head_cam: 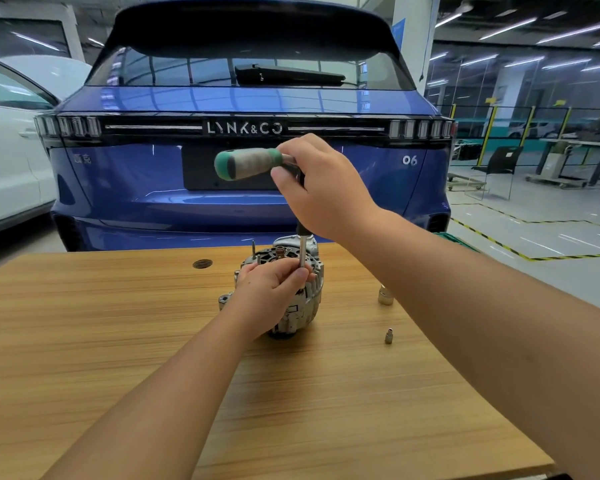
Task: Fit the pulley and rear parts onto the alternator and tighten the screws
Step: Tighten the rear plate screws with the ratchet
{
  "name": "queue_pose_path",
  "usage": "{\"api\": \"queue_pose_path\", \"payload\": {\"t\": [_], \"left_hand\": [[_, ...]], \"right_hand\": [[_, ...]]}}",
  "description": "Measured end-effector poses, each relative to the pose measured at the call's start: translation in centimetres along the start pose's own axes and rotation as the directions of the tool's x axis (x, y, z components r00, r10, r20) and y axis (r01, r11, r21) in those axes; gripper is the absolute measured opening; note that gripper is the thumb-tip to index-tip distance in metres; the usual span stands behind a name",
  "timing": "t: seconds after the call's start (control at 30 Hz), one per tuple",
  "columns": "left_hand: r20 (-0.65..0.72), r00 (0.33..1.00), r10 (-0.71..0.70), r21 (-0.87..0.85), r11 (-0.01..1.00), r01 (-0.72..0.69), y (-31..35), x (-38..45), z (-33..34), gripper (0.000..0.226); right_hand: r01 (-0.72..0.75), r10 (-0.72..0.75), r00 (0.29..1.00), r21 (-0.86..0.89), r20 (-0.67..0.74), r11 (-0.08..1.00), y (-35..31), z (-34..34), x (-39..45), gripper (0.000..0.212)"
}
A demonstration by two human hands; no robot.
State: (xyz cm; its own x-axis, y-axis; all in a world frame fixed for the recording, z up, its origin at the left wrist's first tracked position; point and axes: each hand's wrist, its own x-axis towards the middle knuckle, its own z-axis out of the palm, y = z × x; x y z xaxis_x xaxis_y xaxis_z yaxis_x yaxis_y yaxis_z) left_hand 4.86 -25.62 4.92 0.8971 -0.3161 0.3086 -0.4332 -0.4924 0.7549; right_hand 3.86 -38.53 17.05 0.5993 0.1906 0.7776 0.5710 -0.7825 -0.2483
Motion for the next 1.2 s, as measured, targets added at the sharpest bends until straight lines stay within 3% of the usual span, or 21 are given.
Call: {"api": "queue_pose_path", "payload": {"t": [0.4,0.63,0.83,0.9,0.97,1.0,1.03,1.07,1.13,1.2], "left_hand": [[0.018,0.999,-0.031,-0.013,0.999,0.031,0.4,-0.3,-0.2,0.022],[0.021,1.000,-0.023,-0.019,1.000,0.023,0.2,-0.3,-0.1,0.022],[0.058,0.998,-0.029,0.000,1.000,0.029,0.1,-0.2,-0.4,0.024],[0.063,0.997,-0.038,0.014,0.999,0.037,0.1,-0.2,-0.5,0.026],[0.067,0.997,-0.034,0.023,0.999,0.033,0.0,-0.3,-0.5,0.028],[0.069,0.997,-0.033,0.023,0.999,0.031,-0.1,-0.2,-0.4,0.027],[0.069,0.997,-0.033,0.019,0.999,0.032,-0.1,-0.2,-0.4,0.026],[0.066,0.997,-0.035,0.015,0.999,0.034,-0.1,-0.1,-0.4,0.025],[0.056,0.997,-0.046,0.014,0.999,0.045,-0.2,0.0,-0.4,0.024],[0.051,0.997,-0.059,0.018,0.998,0.058,-0.3,0.1,-0.3,0.024]], "right_hand": [[-0.036,-0.005,0.978,0.191,0.209,0.981,-0.6,-0.8,-0.1,0.032],[0.038,-0.058,0.902,0.054,0.429,0.998,0.0,-2.4,1.0,0.040],[0.140,-0.089,0.927,-0.116,0.364,0.983,-0.9,-3.0,1.8,0.033],[0.055,0.019,0.938,-0.201,0.347,0.978,-1.7,-3.2,2.6,0.038],[-0.178,0.228,0.914,-0.173,0.337,0.969,-2.4,-3.3,3.6,0.032],[-0.369,0.362,0.864,-0.050,0.352,0.928,-2.6,-3.2,4.0,0.026],[-0.566,0.484,0.784,0.127,0.389,0.815,-2.8,-3.2,4.1,0.022],[-0.707,0.566,0.701,0.316,0.434,0.633,-3.0,-3.2,3.9,0.019],[-0.754,0.600,0.617,0.601,0.510,0.265,-2.8,-2.9,2.9,0.016],[-0.638,0.576,0.622,0.770,0.530,-0.019,-2.2,-2.0,1.7,0.017]]}}
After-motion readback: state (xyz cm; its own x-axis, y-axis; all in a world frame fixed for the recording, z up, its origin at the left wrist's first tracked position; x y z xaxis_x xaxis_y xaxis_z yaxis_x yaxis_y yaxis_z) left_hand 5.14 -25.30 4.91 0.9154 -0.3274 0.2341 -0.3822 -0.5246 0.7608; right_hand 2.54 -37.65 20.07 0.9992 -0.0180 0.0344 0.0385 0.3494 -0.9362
